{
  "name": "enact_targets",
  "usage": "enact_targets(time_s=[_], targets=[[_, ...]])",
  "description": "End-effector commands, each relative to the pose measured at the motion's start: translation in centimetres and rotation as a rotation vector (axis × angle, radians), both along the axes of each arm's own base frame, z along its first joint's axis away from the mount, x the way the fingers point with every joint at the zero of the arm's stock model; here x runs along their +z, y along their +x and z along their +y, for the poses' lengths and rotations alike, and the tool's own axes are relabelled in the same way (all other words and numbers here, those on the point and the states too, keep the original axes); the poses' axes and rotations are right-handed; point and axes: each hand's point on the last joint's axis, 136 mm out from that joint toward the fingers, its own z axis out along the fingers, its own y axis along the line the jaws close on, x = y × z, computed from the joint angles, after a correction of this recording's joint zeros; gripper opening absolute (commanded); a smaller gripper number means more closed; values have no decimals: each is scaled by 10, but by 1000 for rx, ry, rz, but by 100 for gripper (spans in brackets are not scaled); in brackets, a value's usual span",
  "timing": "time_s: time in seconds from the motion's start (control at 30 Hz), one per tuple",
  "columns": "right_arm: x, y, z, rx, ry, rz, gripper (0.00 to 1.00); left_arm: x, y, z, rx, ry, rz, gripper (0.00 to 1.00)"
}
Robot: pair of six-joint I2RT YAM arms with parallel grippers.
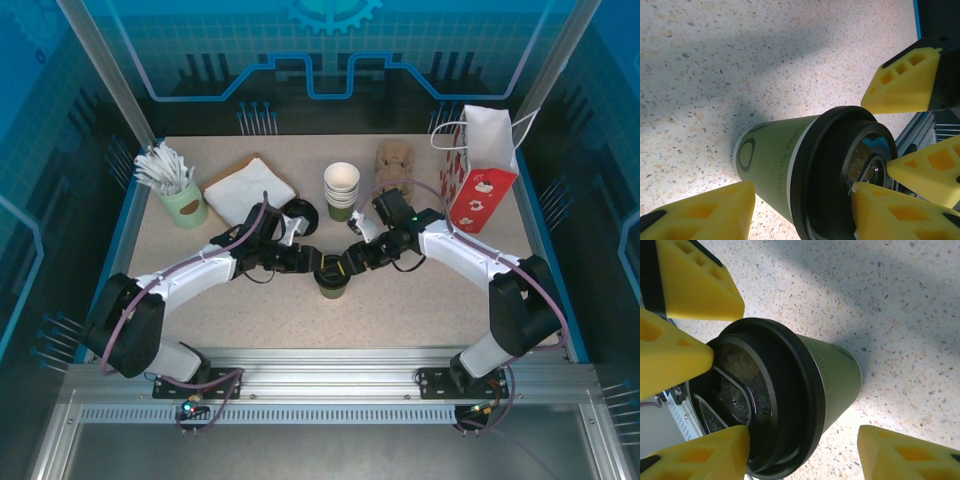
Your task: Pack the takeout coffee
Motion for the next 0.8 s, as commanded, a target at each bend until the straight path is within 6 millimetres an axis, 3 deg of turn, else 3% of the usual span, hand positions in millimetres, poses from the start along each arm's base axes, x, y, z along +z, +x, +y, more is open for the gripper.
enact_targets(time_s=[0.0, 0.2, 0.37, 0.5, 0.77], targets=[[-25, -2, -11, -27, -48, 48, 55, -15, -7, 1, -13, 28, 33, 53], [-26, -4, -11, -33, -39, 51, 52, -12, -5, 1, 0, 18, 20, 54], [1, 3, -3, -37, 16, 14, 57, 8, 4, -4, 17, -20, -13, 61], [22, 7, 3, -35, 54, -9, 68, 25, 13, -4, 34, -23, -57, 70], [52, 14, 1, -45, 58, -85, 79, 50, 25, -1, 67, -17, -149, 78]])
